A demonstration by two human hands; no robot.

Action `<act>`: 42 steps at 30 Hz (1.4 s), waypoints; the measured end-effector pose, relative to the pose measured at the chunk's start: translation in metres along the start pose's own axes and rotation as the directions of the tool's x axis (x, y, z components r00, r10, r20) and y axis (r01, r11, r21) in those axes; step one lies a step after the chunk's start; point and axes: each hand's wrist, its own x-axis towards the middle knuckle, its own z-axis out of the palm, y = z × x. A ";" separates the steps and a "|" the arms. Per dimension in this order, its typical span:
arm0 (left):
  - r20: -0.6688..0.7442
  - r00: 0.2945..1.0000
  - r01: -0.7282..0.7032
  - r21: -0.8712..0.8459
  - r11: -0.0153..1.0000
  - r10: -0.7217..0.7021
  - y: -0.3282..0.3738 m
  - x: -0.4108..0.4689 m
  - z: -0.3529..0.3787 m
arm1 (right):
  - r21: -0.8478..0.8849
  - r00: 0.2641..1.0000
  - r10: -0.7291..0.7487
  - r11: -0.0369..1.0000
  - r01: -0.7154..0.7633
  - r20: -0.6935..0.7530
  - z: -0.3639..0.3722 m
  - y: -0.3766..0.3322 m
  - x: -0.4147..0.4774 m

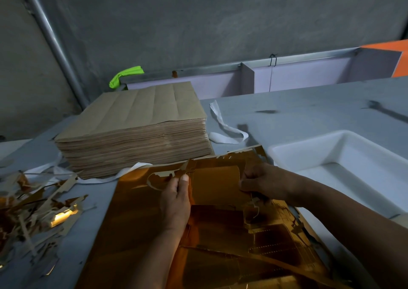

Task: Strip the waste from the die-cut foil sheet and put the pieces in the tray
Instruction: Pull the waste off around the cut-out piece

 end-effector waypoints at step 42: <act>-0.039 0.999 0.014 0.066 0.998 -0.011 0.003 0.001 -0.002 | 0.031 1.000 0.010 0.999 -0.010 0.009 -0.001 -0.003 -0.001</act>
